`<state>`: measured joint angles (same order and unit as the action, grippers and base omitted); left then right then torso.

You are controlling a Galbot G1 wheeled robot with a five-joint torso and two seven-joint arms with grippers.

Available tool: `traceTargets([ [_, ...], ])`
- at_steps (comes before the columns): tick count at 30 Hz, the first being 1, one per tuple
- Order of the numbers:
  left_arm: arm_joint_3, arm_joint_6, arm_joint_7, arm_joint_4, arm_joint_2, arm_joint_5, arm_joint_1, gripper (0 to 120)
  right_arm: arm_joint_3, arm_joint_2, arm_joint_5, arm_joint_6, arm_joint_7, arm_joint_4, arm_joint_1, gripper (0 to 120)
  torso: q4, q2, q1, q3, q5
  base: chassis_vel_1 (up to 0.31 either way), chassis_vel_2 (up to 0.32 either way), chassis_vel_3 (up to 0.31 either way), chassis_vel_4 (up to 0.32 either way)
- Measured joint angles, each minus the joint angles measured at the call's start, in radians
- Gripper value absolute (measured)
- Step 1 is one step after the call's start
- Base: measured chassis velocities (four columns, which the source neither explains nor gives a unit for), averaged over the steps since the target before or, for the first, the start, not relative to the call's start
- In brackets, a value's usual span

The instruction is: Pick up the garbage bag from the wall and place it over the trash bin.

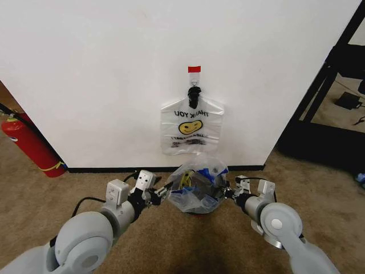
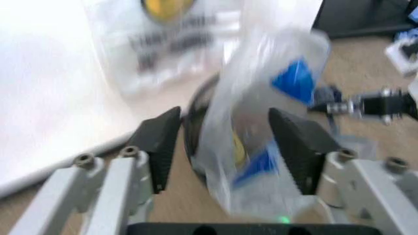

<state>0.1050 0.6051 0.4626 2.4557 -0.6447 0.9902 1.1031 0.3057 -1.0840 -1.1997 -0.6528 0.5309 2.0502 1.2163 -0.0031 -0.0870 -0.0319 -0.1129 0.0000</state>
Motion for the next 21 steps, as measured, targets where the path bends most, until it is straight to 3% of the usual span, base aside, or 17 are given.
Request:
traceTargets([
  [1, 0.0, 0.0, 0.0, 0.0, 0.0, 0.0, 0.0, 59, 0.0, 0.0, 0.0, 0.0, 0.0, 0.0, 0.0, 0, 0.0, 0.0, 0.0, 0.0, 0.0, 0.0, 0.0, 0.0, 0.0],
  [3, -0.046, -0.089, -0.099, -0.03, 0.037, -0.228, -0.032, 71, -0.007, -0.004, 0.0, 0.0, 0.0, 0.0, -0.005, 0, -0.0002, 0.0, 0.0, 0.0, 0.0, 0.0, 0.0, 0.0, 0.0],
  [4, -0.058, -0.113, -0.123, -0.044, 0.045, -0.288, -0.036, 74, -0.011, -0.004, 0.0, 0.0, 0.0, 0.0, -0.008, 0, -0.0003, 0.0, 0.0, 0.0, -0.0001, 0.0, 0.0, 0.0, 0.0],
  [5, -0.092, -0.183, -0.19, -0.084, 0.066, -0.457, -0.043, 79, -0.025, -0.005, -0.001, 0.0, 0.0, -0.005, -0.022, 0, -0.0004, 0.0, 0.0, 0.0, -0.0001, 0.0, 0.0, 0.0, 0.0],
  [6, -0.106, -0.217, -0.22, -0.105, 0.074, -0.539, -0.047, 83, -0.033, -0.005, -0.002, 0.0, 0.0, -0.009, -0.03, 0, -0.0001, 0.0, 0.0, 0.0, 0.0, 0.0, 0.0, 0.0, 0.0],
  [7, -0.106, -0.217, -0.22, -0.105, 0.074, -0.539, -0.047, 83, -0.033, -0.005, -0.002, 0.0, 0.0, -0.009, -0.03, 0, -0.0001, 0.0, 0.0, 0.0, 0.0, 0.0, 0.0, 0.0, 0.0],
  [11, -0.158, -0.327, -0.307, -0.189, 0.086, -0.807, -0.066, 97, -0.053, -0.006, -0.006, -0.001, 0.0, -0.019, -0.05, 0, 0.0003, 0.0, 0.0, 0.0, -0.0002, 0.0, 0.0, 0.0, 0.0],
  [15, -0.18, -0.38, -0.338, -0.225, 0.088, -0.915, -0.07, 100, -0.059, -0.004, -0.01, -0.002, -0.001, -0.024, -0.056, 0, 0.0004, 0.0, 0.0, 0.0, -0.0001, 0.0, 0.0, 0.0, 0.0],
  [16, -0.21, -0.434, -0.367, -0.268, 0.088, -1.039, -0.094, 100, -0.059, -0.001, -0.012, -0.004, -0.001, -0.024, -0.055, 0, 0.0001, 0.0, 0.0, 0.0, -0.0003, 0.0, 0.0, 0.0, 0.0],
  [17, -0.228, -0.456, -0.379, -0.289, 0.086, -1.092, -0.119, 100, -0.058, 0.0, -0.012, -0.004, -0.001, -0.025, -0.052, 0, 0.0, 0.0, 0.0, 0.0, -0.0003, 0.0, 0.0, 0.0, 0.0],
  [19, -0.28, -0.481, -0.395, -0.317, 0.087, -1.163, -0.181, 100, -0.057, 0.001, -0.012, -0.005, -0.001, -0.024, -0.048, 0, 0.0, 0.0, 0.0, 0.0, -0.0002, 0.0, 0.0, 0.0, 0.0],
  [21, -0.386, -0.499, -0.407, -0.337, 0.089, -1.221, -0.302, 100, -0.057, -0.001, -0.011, -0.005, -0.001, -0.028, -0.05, 0, -0.0003, 0.0, 0.0, 0.0, 0.0001, 0.0, 0.0, 0.0, 0.0],
])
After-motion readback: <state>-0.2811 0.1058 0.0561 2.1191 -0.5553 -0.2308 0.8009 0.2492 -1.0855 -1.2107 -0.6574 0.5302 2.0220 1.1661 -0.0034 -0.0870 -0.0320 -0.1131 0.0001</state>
